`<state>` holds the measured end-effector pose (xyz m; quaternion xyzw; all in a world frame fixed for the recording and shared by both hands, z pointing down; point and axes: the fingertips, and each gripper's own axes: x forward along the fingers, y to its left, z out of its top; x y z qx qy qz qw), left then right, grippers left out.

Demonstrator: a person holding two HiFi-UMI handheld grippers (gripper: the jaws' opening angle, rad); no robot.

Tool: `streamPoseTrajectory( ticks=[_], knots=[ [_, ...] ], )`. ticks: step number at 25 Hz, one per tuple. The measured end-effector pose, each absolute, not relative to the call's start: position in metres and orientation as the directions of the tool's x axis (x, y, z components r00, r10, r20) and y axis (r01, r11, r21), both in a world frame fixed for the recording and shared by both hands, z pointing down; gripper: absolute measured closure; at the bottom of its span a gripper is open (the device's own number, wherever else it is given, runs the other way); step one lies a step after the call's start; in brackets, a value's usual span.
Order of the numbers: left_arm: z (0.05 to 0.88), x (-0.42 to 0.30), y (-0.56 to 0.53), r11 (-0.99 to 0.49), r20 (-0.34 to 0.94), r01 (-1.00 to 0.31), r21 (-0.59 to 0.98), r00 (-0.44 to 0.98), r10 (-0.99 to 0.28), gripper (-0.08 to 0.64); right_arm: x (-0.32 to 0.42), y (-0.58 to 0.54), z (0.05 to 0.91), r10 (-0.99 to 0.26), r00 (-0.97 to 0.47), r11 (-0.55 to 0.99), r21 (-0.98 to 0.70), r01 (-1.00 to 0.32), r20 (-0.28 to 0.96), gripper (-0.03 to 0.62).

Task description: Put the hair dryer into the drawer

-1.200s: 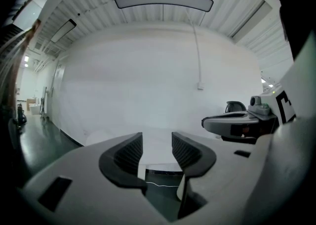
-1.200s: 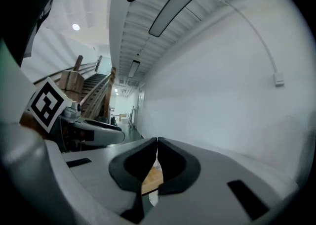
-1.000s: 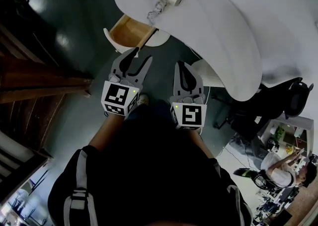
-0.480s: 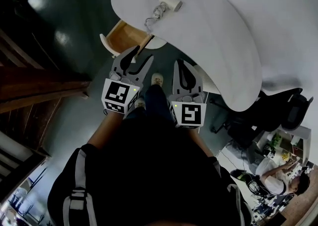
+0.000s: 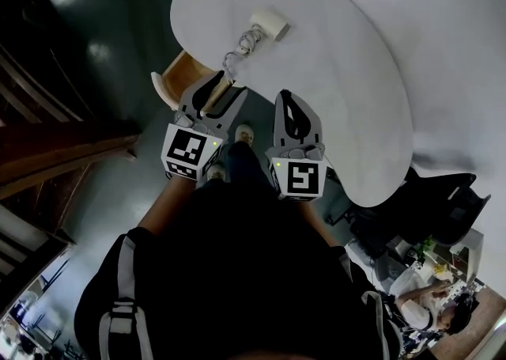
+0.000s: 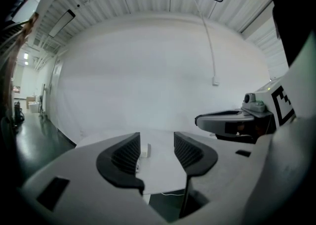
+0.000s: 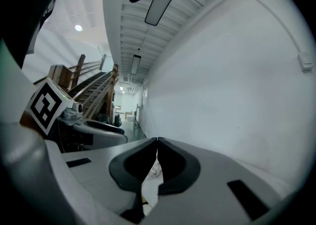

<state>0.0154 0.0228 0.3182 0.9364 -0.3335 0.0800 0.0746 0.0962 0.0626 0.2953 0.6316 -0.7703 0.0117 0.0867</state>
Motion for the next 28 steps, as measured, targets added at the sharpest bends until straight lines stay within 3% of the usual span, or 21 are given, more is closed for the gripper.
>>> streamPoseTrajectory(
  ticks=[17, 24, 28],
  knots=[
    [0.332, 0.055, -0.048, -0.727, 0.25, -0.68, 0.092, 0.723, -0.644, 0.321, 0.129, -0.013, 0.318, -0.924, -0.283, 0.31, 0.069, -0.948, 0.256, 0.568],
    [0.345, 0.068, -0.073, -0.754, 0.288, -0.652, 0.078, 0.739, -0.609, 0.307, 0.132, -0.033, 0.327, -0.926, -0.265, 0.294, 0.075, -0.953, 0.268, 0.568],
    [0.357, 0.073, -0.086, -0.774, 0.316, -0.629, 0.072, 0.751, -0.58, 0.305, 0.134, -0.047, 0.328, -0.947, -0.244, 0.265, 0.078, -0.961, 0.209, 0.568]
  ],
)
